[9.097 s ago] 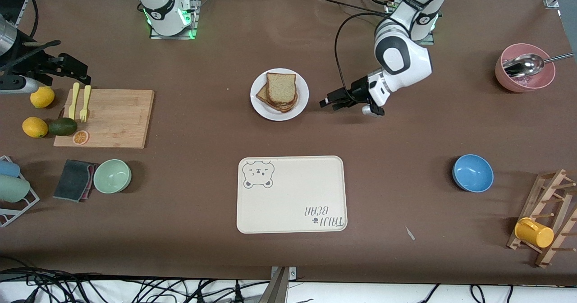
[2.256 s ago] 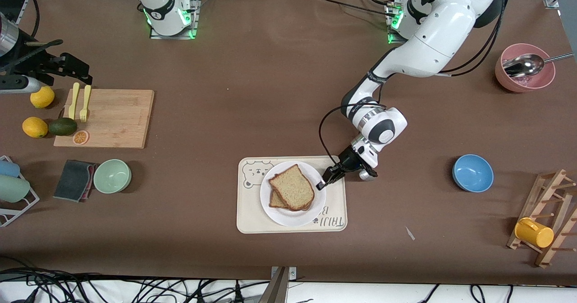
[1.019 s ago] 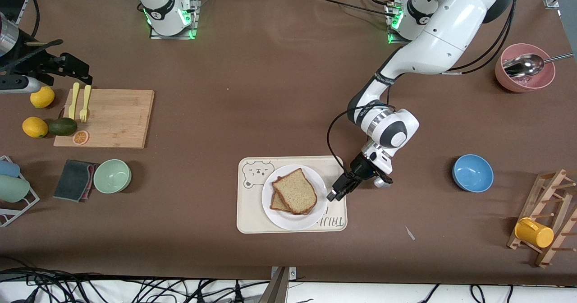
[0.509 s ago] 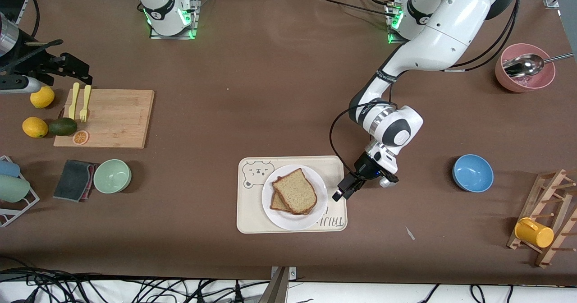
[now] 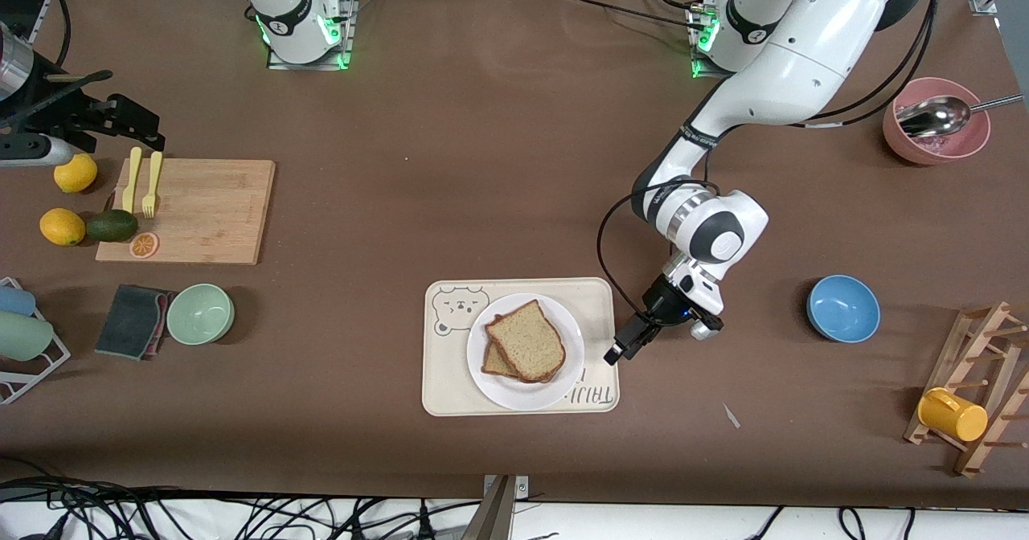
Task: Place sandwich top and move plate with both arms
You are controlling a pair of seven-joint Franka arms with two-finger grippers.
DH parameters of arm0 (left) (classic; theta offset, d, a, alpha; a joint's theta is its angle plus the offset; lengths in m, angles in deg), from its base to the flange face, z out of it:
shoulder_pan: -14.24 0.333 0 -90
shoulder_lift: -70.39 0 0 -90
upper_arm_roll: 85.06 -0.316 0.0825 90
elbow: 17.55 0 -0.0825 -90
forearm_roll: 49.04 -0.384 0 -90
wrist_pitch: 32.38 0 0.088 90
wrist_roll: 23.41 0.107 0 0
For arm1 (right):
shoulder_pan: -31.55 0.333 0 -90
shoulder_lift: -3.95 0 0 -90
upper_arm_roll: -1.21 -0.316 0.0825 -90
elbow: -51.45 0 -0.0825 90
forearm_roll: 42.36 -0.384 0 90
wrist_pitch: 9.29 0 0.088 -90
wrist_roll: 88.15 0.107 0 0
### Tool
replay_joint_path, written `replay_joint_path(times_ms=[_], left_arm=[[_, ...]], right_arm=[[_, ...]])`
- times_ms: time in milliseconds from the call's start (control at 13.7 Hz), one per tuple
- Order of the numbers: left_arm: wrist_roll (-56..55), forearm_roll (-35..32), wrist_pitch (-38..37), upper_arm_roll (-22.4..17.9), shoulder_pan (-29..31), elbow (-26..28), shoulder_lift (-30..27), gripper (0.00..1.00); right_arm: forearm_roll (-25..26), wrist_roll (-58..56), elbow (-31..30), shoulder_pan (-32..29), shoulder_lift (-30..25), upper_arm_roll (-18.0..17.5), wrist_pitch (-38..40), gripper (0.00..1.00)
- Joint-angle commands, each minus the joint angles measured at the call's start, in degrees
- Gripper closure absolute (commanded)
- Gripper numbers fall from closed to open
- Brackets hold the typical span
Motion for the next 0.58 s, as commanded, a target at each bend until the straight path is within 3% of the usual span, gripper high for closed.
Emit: replay_joint_path(times_ms=[0, 291, 509], left_arm=[[-9.38, -7.47, 0.68, 0.43, 0.4, 3.73, -3.86, 0.0], [-27.19, -27.39, 0.42, 0.17, 1.72, 6.81, -6.23, 0.0], [-32.33, -37.96, -0.02, 0.0, 4.08, 10.67, -8.51, 0.0]], right_arm=[[0.09, -0.05, 1.48, -0.17, 0.51, -0.36, 1.17, 0.0], [0.09, -0.05, 1.48, -0.17, 0.51, -0.36, 1.17, 0.0], [0.09, -0.05, 1.48, -0.17, 0.51, -0.36, 1.17, 0.0]])
